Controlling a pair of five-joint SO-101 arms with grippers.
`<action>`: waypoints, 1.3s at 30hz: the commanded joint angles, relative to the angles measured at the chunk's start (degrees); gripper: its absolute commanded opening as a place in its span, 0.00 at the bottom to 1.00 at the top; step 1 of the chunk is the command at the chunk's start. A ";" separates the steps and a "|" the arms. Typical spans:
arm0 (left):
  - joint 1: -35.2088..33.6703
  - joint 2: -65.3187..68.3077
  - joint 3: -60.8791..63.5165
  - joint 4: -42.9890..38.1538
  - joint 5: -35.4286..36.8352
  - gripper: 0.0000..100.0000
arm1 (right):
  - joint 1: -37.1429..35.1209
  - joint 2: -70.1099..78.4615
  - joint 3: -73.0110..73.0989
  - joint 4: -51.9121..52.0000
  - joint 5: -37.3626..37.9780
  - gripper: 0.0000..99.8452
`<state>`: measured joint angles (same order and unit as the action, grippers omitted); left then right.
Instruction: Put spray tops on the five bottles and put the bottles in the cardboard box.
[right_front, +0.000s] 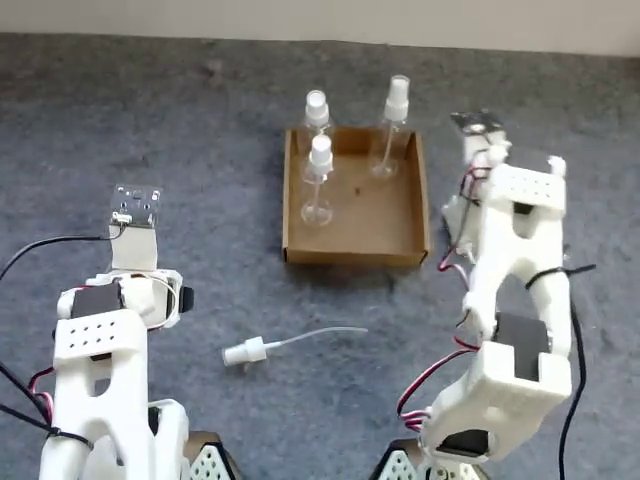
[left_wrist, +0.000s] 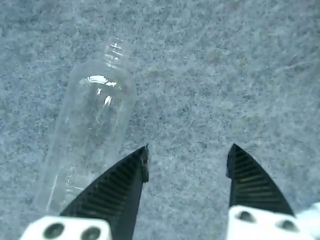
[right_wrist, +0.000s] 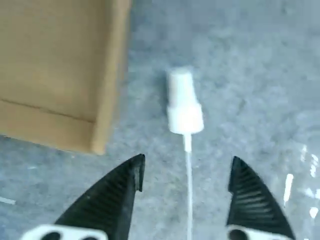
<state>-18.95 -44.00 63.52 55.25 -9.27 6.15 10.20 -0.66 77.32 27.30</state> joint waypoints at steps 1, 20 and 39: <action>1.19 -1.19 0.22 -0.88 0.62 0.22 | -2.24 1.63 -3.56 -2.51 0.44 0.25; 1.27 -1.19 0.48 -1.67 0.53 0.22 | 1.54 15.69 -6.99 -8.22 0.70 0.04; 0.75 -1.27 0.31 -1.76 0.62 0.22 | -11.82 -10.24 -19.47 16.31 -6.42 0.00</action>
<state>-18.95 -44.00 64.22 54.55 -9.27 1.76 7.56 -16.84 90.86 23.43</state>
